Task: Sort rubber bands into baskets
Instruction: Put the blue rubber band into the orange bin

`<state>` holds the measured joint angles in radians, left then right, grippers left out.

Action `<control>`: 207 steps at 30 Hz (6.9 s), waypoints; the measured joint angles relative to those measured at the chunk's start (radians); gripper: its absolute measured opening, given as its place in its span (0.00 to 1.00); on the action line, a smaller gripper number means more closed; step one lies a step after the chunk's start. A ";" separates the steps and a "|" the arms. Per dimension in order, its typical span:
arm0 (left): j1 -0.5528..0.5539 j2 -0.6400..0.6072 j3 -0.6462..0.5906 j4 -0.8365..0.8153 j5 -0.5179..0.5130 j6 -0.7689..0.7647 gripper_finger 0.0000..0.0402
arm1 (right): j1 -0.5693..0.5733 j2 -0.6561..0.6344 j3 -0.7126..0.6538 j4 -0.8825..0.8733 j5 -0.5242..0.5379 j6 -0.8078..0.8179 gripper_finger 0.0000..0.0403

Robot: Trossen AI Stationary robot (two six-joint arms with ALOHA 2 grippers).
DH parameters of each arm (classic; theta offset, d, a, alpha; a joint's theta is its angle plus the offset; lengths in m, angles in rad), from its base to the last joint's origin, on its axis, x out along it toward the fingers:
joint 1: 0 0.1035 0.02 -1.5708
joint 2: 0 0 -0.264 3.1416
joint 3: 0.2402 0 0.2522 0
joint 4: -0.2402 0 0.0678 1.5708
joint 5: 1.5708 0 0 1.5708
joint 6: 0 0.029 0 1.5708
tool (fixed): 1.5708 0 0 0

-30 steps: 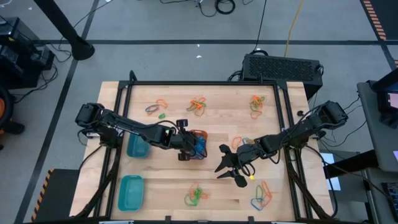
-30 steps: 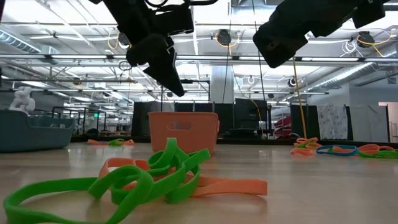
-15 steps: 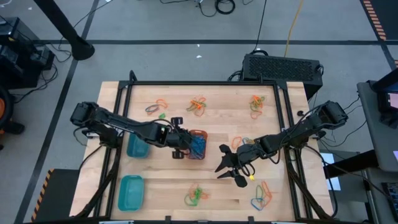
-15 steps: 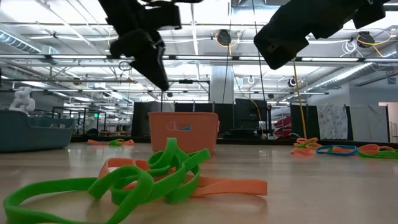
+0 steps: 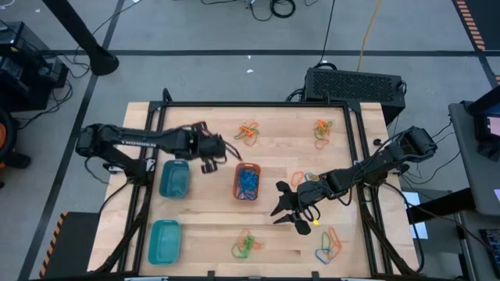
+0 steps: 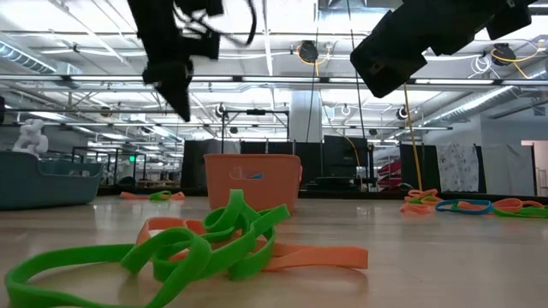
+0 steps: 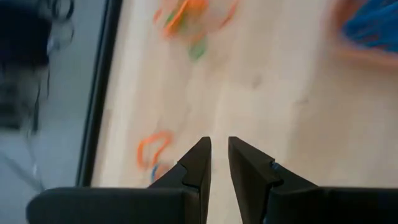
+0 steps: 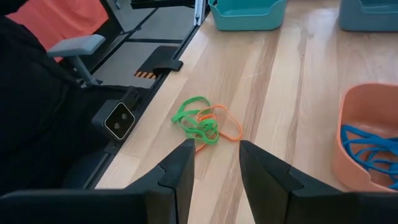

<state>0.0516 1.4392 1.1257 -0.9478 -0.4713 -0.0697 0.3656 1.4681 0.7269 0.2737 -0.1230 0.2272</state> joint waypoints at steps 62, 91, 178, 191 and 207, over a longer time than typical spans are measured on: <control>0.741 0.197 -0.201 0.220 0.286 0.235 0.16 | 0.053 -0.157 0.016 -0.427 0.156 0.014 0.29; 0.739 0.278 -0.199 0.218 0.272 0.294 0.09 | 0.053 -0.157 0.016 -0.428 0.154 0.019 0.29; 0.718 0.129 -0.405 0.533 0.281 0.296 0.31 | 0.052 -0.157 0.016 -0.414 0.180 -0.012 0.29; 0.720 0.133 -0.405 0.547 0.275 0.311 0.04 | 0.052 -0.157 0.016 -0.414 0.180 -0.029 0.29; 0.705 -0.108 -0.362 0.342 0.170 0.261 0.01 | 0.052 -0.157 0.016 -0.414 0.180 -0.027 0.29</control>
<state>0.7564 1.3307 0.7635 -0.6056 -0.3009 0.1908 0.4175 1.3113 0.7433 -0.1399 0.0566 0.2005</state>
